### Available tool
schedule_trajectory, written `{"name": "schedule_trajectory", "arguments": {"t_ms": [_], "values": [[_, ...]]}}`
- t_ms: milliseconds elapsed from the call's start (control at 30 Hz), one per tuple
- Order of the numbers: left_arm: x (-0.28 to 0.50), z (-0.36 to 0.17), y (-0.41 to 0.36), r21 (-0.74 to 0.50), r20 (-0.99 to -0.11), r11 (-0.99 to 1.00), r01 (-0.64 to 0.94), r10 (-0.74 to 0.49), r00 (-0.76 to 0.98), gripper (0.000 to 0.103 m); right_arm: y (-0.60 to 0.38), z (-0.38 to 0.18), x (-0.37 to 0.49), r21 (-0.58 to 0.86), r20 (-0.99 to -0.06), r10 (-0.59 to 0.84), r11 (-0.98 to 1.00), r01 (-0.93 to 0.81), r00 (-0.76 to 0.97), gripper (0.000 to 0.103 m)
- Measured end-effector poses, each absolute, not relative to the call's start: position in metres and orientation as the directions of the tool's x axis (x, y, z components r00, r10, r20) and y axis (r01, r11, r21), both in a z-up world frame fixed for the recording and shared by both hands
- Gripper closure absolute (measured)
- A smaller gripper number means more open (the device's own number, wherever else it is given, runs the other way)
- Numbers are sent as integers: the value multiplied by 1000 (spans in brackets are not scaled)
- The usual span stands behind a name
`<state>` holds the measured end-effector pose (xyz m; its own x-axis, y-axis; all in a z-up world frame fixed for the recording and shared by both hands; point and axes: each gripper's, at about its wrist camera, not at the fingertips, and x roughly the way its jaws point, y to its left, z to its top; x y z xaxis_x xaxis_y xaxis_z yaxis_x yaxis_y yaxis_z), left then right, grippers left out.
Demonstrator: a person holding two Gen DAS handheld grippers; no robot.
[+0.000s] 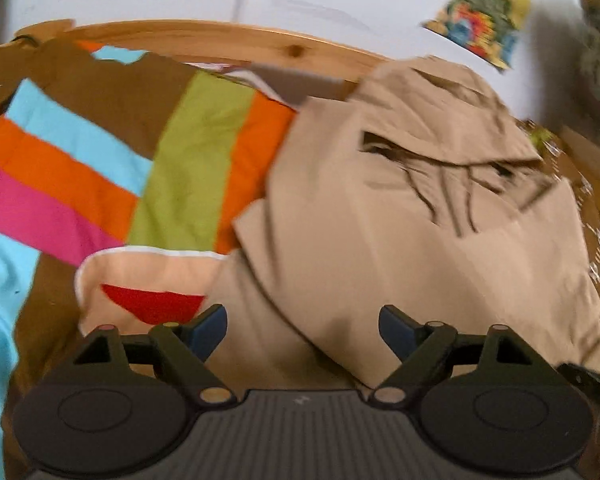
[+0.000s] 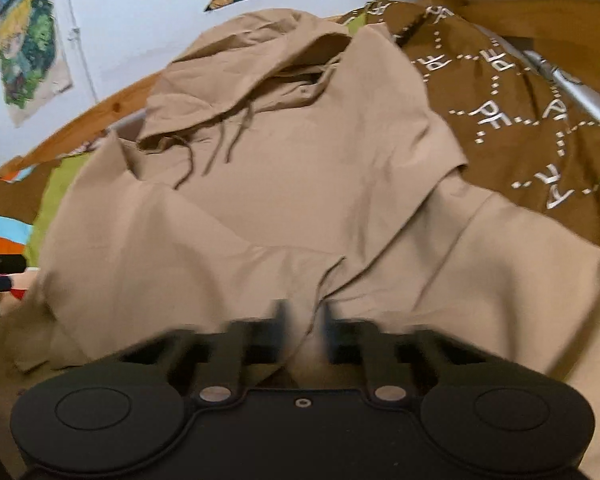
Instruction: Fold large clothes
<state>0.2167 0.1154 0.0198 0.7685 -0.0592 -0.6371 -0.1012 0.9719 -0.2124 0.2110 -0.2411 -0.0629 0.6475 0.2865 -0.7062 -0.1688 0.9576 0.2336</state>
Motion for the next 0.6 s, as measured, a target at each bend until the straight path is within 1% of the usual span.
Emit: {"name": "schedule_trajectory", "arguments": {"t_ms": [33,100,233,333,400,433,467,567,600], "values": [[218,21,117,-207,-635,972,-113,-46,771,16,-242,-62,210,238,-698,294,955,-176,652,103],[220,20,118,-195,-629,973,-127,-25,777,16,-244,-58,208,260,-674,321,946,-192,666,103],[226,27,115,-188,-612,970,-154,8,791,16,-252,-35,203,225,-616,292,955,-192,732,103],[233,33,113,-187,-596,966,-176,31,803,16,-262,-8,193,157,-547,239,971,-182,802,103],[240,34,112,-175,-590,965,-196,57,805,14,-267,2,188,81,-506,183,983,-164,843,103],[244,33,112,-167,-591,964,-207,70,804,14,-268,2,188,44,-505,162,986,-162,848,103],[250,31,113,-156,-597,962,-223,88,797,14,-268,-2,191,24,-526,156,985,-169,836,103],[266,20,114,-128,-629,957,-262,126,767,14,-268,-25,200,28,-613,147,986,-164,776,102],[272,16,114,-116,-639,953,-280,145,756,14,-267,-30,201,24,-627,142,986,-164,766,101]]}}
